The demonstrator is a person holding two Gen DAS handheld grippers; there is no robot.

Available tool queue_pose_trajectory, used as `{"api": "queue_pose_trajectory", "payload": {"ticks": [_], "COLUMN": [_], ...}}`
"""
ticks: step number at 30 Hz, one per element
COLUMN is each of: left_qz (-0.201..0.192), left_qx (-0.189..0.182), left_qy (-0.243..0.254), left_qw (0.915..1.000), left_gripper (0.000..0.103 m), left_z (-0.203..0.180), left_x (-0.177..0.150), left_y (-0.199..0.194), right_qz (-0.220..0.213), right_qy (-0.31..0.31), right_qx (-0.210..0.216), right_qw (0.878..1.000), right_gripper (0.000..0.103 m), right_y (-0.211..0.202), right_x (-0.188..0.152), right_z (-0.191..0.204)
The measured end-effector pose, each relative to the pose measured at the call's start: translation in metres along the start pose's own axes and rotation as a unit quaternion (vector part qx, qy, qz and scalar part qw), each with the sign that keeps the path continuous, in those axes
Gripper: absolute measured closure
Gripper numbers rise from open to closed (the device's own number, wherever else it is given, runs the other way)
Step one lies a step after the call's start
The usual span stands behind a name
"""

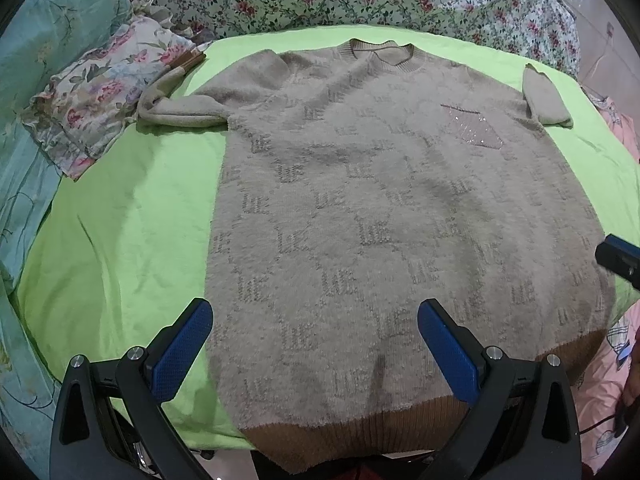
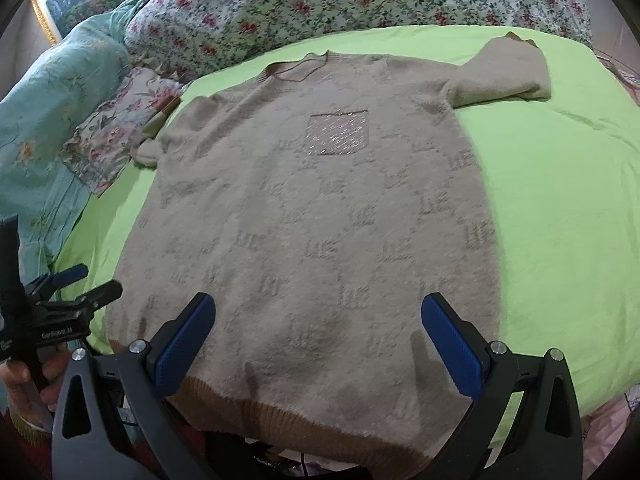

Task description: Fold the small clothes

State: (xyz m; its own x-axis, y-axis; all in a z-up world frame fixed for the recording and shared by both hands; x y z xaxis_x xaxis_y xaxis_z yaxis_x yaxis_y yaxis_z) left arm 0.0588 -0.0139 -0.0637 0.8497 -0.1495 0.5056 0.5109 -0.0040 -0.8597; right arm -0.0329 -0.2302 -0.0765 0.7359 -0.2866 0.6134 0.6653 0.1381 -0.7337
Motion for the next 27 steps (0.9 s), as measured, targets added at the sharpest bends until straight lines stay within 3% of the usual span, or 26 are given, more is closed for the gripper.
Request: {"api": "queue_pose_trajectory", "payload": {"ticks": [8,18,24,27], "left_qz": [-0.001,0.001,0.014,0.021], "left_qx": [-0.004,0.005,-0.007,-0.008], "left_qy": [-0.003,-0.004,-0.018,-0.024], "left_qw": [1.0,1.0,0.9997,0.9994], "left_gripper": [0.0,0.0,0.0,0.0], "left_z": [0.001,-0.002,-0.006,-0.008], "left_x": [0.016,0.049,0.073,0.08], "left_y": [0.006,0.02,0.042,0.052], "right_qz": [-0.001,-0.065,-0.064,-0.066], "right_qy": [0.072,0.105,0.112,0.119], "right_qx": [-0.001,-0.046,-0.098,-0.126], "right_qw": [0.997,0.991,0.987,0.983], "right_gripper": [0.0,0.001,0.018,0.022], "right_y": [0.005,0.019,0.071,0.1], "right_x": [0.045,0.162,0.239,0.276], "right_z": [-0.053,-0.143,-0.208,-0.242]}}
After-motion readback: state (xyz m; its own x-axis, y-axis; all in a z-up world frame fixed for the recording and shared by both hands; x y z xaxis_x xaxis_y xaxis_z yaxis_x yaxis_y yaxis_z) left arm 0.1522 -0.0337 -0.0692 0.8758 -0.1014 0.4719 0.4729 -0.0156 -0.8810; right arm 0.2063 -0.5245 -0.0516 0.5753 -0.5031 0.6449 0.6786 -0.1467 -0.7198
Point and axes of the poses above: each gripper's, at about its wrist camera, not at the fingertips, and y roughly the way its jaws point, z to its left, x to its top, the point moved 7 cm from there along y, roughly the way its jaws point, and after that the axes turned 1 degree about x, right-handed, at the moved point
